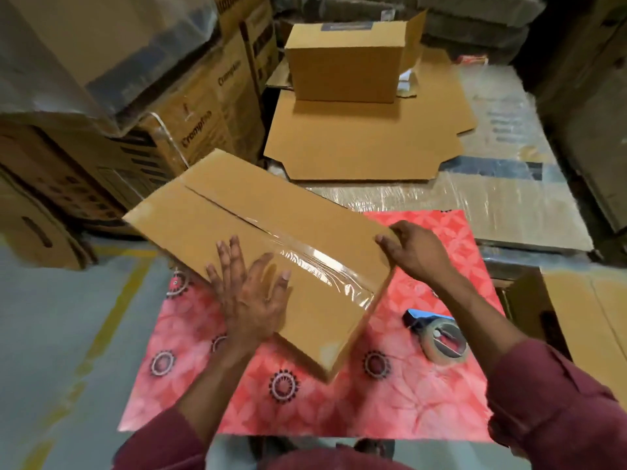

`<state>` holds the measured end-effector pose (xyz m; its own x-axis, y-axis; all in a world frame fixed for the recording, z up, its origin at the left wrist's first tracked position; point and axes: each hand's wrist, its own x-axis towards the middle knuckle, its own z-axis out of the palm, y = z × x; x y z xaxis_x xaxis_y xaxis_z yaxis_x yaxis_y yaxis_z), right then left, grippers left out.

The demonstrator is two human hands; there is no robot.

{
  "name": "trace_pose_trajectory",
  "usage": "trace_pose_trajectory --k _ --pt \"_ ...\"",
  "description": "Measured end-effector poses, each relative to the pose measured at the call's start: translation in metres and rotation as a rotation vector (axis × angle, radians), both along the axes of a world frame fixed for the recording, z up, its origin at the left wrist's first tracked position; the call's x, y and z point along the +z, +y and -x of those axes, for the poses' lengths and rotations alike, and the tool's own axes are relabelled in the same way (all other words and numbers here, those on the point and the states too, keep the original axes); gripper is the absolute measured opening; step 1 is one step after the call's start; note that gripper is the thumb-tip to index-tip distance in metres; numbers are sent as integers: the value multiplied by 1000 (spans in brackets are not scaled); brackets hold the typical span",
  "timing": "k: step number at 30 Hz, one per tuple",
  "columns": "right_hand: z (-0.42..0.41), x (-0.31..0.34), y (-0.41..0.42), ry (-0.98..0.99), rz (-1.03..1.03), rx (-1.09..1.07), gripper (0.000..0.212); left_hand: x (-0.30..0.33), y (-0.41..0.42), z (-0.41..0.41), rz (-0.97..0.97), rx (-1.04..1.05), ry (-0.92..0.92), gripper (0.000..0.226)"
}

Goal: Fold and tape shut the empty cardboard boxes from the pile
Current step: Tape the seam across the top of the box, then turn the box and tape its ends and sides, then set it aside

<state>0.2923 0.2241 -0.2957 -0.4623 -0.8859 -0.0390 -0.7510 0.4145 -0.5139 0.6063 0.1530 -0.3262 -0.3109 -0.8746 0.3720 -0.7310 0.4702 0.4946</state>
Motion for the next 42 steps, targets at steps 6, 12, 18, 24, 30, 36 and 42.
trace_pose_trajectory --k 6,12,18,24,30,36,42 --pt "-26 3 55 -106 -71 -132 57 8 -96 -5 0 -84 -245 63" --pt "-70 -10 94 -301 -97 -11 57 30 -52 39 -61 -277 -183 65" --pt "16 -66 124 -285 -148 -20 26 10 16 62 -74 -426 -495 85" --pt "86 -141 128 -17 -577 31 62 14 30 75 -108 -360 -569 86" --pt "87 -163 120 44 -604 65 26 14 49 88 -119 -304 -504 83" --pt "80 -125 126 51 -467 42 28 12 44 85 -145 -313 -405 79" --pt "62 -1 120 127 -190 18 26 17 39 87 -208 -337 5 68"
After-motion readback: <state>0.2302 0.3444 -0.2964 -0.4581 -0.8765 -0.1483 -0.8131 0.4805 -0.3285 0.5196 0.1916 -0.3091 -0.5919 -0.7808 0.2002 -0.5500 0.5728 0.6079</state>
